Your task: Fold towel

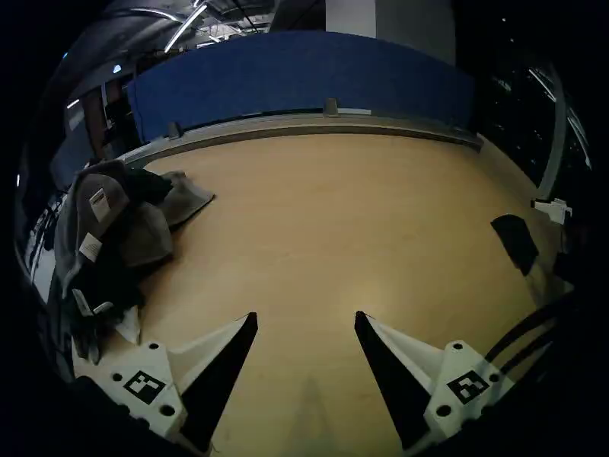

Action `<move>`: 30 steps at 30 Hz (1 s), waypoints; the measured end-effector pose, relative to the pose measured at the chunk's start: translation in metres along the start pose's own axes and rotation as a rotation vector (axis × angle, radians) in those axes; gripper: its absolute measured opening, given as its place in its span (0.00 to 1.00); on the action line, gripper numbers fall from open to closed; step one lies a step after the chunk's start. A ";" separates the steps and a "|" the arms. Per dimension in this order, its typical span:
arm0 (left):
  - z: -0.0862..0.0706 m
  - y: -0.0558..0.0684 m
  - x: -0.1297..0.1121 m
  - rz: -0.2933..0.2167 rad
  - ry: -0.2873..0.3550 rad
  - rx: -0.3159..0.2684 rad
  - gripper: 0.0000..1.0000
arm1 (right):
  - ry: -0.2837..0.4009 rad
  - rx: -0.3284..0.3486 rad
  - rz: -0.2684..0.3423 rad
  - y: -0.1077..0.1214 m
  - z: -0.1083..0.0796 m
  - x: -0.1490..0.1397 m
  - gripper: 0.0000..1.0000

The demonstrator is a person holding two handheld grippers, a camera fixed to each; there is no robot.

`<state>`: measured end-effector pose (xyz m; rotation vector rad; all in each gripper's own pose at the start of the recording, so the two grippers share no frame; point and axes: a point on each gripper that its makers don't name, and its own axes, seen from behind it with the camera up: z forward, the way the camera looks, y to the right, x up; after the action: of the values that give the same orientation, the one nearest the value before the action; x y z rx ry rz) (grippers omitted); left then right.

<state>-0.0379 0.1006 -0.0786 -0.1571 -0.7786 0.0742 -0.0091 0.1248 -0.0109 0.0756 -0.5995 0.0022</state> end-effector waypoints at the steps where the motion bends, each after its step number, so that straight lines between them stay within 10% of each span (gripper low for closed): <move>1: 0.000 0.000 0.000 0.000 0.001 0.000 0.95 | 0.000 0.000 0.001 -0.001 -0.001 0.000 1.00; 13: 0.000 -0.004 0.007 -0.007 0.032 -0.002 0.95 | 0.042 0.004 0.010 -0.017 -0.009 0.009 1.00; 30: -0.012 -0.010 0.061 -0.062 0.264 -0.010 0.95 | 0.346 -0.017 0.042 -0.080 -0.048 0.078 1.00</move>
<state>0.0144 0.0969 -0.0431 -0.1483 -0.5200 -0.0095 0.0842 0.0468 -0.0121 0.0449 -0.2553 0.0503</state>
